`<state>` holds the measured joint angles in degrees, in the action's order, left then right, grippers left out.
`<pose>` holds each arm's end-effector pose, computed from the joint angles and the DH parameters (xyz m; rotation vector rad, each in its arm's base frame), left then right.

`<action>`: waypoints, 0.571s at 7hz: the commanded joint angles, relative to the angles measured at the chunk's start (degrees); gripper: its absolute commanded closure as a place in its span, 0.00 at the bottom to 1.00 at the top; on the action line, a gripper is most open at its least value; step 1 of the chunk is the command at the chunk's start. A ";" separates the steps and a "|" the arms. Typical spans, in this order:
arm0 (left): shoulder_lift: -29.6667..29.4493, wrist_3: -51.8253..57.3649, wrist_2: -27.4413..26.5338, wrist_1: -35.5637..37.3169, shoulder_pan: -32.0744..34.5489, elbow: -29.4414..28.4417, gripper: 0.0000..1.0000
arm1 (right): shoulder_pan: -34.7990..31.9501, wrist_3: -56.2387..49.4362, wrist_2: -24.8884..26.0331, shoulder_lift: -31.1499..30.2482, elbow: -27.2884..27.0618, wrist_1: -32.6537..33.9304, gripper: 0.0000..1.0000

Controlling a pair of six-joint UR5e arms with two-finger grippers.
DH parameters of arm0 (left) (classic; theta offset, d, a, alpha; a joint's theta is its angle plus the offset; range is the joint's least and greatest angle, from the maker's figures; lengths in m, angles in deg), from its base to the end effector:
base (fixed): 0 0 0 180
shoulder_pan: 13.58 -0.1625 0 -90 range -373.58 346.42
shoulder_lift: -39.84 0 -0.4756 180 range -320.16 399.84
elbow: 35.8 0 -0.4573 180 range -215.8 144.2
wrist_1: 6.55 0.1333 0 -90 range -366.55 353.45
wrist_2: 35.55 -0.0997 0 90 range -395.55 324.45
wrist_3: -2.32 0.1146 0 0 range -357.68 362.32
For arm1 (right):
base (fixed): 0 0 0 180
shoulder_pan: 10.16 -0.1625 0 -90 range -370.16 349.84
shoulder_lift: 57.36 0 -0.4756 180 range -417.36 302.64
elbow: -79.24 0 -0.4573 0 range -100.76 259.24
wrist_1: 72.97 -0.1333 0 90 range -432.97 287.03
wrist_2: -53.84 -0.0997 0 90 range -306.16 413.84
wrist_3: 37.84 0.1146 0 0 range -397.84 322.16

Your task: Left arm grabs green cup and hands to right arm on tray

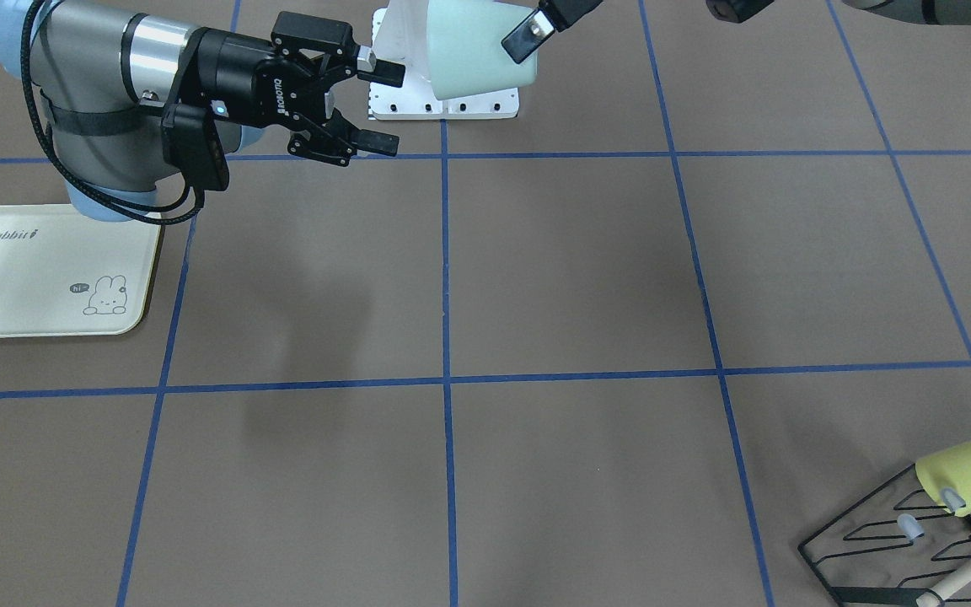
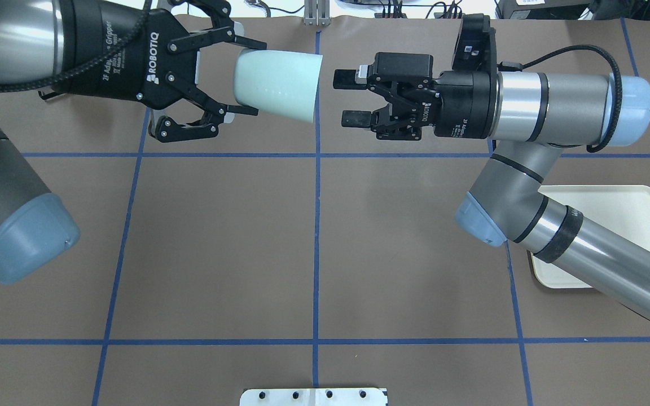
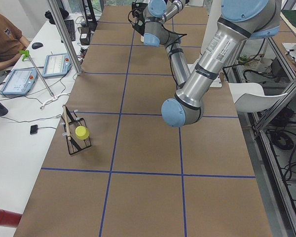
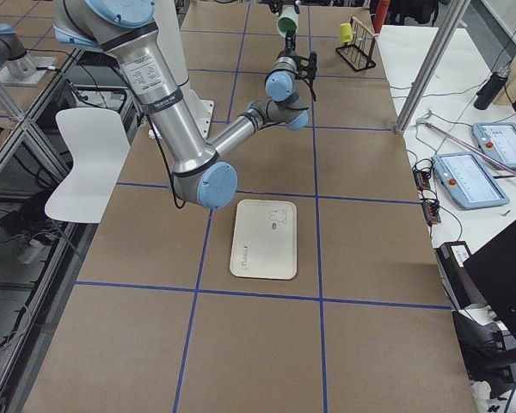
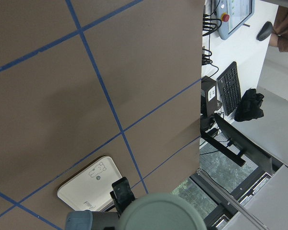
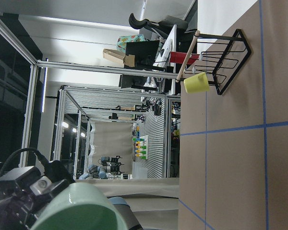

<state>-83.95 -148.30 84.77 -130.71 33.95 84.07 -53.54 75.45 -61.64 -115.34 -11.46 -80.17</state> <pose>0.3170 -0.4580 0.0357 -0.6051 1.6772 -0.9495 -0.4164 -0.5091 0.1757 0.1535 -2.1871 0.1479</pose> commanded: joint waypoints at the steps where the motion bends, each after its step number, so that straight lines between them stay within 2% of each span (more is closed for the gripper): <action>1: -0.05 -0.02 0.00 -0.03 -0.60 0.01 1.00 | 0.04 0.00 -0.53 0.05 0.08 -0.01 0.09; 4: -0.14 -0.11 -0.17 -0.03 -0.60 -0.16 1.00 | 0.39 0.00 -0.53 0.14 0.08 0.08 0.10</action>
<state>-84.02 -148.38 84.70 -130.74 33.36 84.00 -53.34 75.45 -62.16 -115.21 -11.38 -80.09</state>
